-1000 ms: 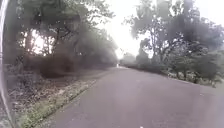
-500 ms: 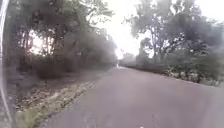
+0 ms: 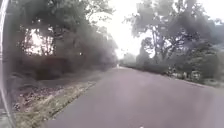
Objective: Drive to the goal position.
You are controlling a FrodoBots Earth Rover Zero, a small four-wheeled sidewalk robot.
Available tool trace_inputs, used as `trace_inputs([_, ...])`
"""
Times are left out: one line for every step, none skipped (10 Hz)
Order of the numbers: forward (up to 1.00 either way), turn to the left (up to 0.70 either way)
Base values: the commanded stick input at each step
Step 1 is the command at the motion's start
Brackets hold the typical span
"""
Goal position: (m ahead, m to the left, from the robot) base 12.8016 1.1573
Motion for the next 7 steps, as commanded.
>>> trace_inputs([0.7, 0.01])
trace_inputs([0.7, 0.01])
trace_inputs([0.7, 0.01])
trace_inputs([0.7, 0.01])
trace_inputs([0.7, 0.01])
trace_inputs([0.7, 0.01])
trace_inputs([0.7, 0.01])
